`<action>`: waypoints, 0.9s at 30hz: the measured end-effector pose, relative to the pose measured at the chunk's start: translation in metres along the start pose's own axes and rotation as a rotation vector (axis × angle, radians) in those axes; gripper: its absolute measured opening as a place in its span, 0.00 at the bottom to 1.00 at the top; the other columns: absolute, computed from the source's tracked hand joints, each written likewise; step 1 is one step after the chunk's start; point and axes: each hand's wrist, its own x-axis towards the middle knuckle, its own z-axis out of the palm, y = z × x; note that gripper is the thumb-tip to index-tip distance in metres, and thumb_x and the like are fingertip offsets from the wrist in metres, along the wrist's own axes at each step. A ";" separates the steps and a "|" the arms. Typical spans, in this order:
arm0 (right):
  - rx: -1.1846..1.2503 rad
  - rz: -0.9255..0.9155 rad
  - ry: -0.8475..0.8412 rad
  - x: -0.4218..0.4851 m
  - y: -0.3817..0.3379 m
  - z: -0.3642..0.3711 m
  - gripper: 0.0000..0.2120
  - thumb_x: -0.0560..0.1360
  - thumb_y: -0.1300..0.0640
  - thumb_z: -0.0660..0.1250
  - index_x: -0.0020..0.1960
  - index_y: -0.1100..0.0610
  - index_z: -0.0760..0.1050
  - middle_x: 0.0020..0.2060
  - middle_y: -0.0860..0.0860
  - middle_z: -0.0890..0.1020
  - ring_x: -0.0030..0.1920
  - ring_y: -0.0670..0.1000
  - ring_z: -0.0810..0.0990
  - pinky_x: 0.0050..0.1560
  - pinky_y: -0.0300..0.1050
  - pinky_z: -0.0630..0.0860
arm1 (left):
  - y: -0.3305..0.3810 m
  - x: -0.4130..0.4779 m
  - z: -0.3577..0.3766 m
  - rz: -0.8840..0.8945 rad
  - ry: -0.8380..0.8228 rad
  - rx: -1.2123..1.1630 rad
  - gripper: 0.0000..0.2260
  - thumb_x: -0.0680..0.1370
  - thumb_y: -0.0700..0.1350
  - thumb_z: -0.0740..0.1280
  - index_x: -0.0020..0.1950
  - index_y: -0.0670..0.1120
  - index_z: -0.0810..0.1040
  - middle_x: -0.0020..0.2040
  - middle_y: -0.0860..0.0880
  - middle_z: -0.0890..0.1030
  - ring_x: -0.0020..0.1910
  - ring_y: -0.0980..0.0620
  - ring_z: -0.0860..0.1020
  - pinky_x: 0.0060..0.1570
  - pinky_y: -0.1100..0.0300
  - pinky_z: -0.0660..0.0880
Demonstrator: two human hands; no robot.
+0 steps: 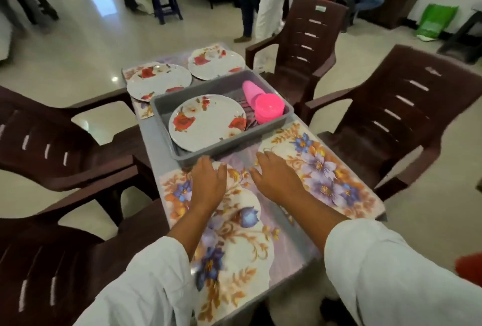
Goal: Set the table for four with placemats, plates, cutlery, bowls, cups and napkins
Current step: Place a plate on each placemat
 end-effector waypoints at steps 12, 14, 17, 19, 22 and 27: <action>0.089 -0.073 -0.076 0.200 -0.007 -0.011 0.19 0.79 0.45 0.62 0.65 0.53 0.75 0.59 0.48 0.79 0.58 0.51 0.78 0.62 0.51 0.76 | -0.016 0.172 0.011 -0.430 -0.023 0.034 0.24 0.82 0.53 0.64 0.69 0.37 0.71 0.68 0.38 0.73 0.64 0.38 0.75 0.59 0.49 0.75; 0.052 -0.066 -0.116 0.235 0.008 0.006 0.17 0.78 0.45 0.61 0.62 0.52 0.79 0.56 0.46 0.81 0.56 0.51 0.80 0.60 0.51 0.78 | -0.022 0.186 0.014 -0.467 -0.094 0.073 0.21 0.82 0.53 0.64 0.66 0.37 0.74 0.65 0.38 0.77 0.61 0.38 0.77 0.55 0.51 0.76; -0.003 -0.068 -0.186 0.268 0.002 0.000 0.16 0.80 0.48 0.59 0.59 0.49 0.82 0.56 0.47 0.81 0.54 0.53 0.81 0.55 0.47 0.78 | -0.027 0.200 0.018 -0.528 -0.164 0.079 0.20 0.83 0.51 0.64 0.65 0.36 0.75 0.64 0.38 0.78 0.63 0.38 0.76 0.55 0.53 0.74; -0.089 -0.090 -0.278 0.282 -0.001 -0.005 0.14 0.83 0.55 0.59 0.62 0.53 0.82 0.55 0.48 0.79 0.57 0.57 0.81 0.55 0.47 0.75 | -0.030 0.207 0.019 -0.612 -0.188 0.025 0.20 0.83 0.50 0.65 0.67 0.36 0.74 0.66 0.38 0.77 0.63 0.38 0.76 0.56 0.53 0.73; -0.145 -0.064 -0.347 0.305 0.004 -0.002 0.13 0.83 0.57 0.61 0.62 0.59 0.80 0.54 0.57 0.81 0.55 0.59 0.81 0.51 0.49 0.75 | -0.038 0.220 0.022 -0.751 -0.121 -0.109 0.21 0.81 0.49 0.68 0.69 0.38 0.73 0.67 0.39 0.77 0.64 0.38 0.76 0.63 0.52 0.74; -0.148 -0.042 -0.374 0.325 0.011 0.013 0.11 0.82 0.57 0.65 0.61 0.59 0.80 0.54 0.52 0.82 0.51 0.55 0.79 0.47 0.45 0.71 | -0.045 0.232 0.025 -0.927 -0.055 -0.106 0.20 0.80 0.48 0.68 0.68 0.39 0.74 0.65 0.40 0.78 0.61 0.39 0.77 0.55 0.52 0.77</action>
